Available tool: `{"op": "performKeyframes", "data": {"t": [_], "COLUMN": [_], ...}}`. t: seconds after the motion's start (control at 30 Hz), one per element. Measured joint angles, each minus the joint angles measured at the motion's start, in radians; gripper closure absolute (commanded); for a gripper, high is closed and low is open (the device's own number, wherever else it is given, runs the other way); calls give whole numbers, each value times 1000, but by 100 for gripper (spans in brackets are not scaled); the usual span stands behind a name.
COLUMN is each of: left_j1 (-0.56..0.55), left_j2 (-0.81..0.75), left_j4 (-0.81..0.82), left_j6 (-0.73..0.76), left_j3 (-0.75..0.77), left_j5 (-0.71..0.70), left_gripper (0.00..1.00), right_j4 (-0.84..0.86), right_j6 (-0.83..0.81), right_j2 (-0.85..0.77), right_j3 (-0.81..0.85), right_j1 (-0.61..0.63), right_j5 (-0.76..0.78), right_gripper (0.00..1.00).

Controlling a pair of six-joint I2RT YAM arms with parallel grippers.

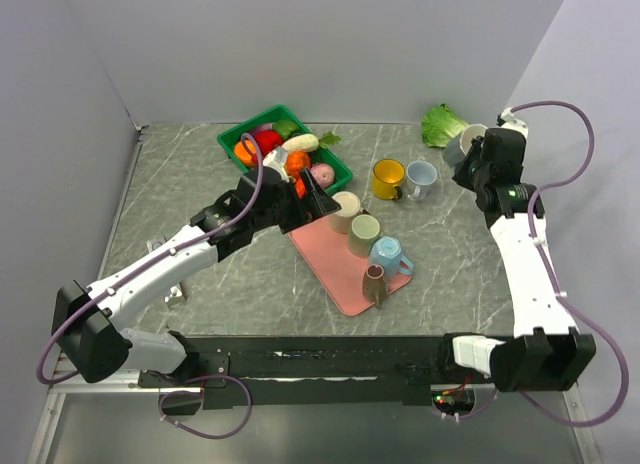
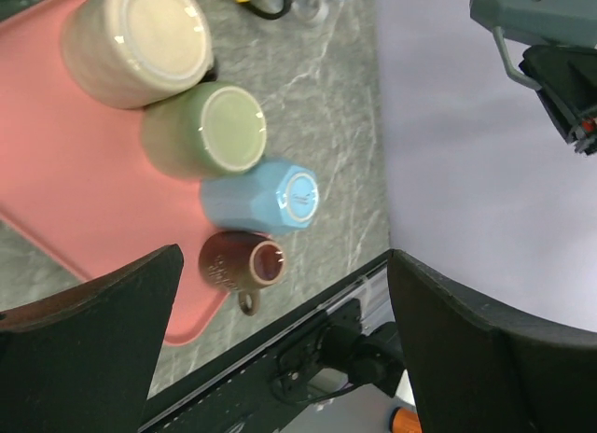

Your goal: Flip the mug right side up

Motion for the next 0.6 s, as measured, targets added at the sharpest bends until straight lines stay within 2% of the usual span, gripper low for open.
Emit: {"op": "performKeyframes", "data": {"t": [0.27,0.6], "left_j1": [0,23], "left_j2": [0,24], "left_j4": [-64,-127], "left_j6": [94,216], "left_j3": [4,87], "left_j5": [-3,-2], "left_gripper": [4,4], "right_j4": [39,114], "right_j6": [-50,-30], "right_j2": [88,264], "right_j3": [-117,-121], "right_j1": [-56,-81], "right_j5": [139,124], "right_gripper": [100,100]}}
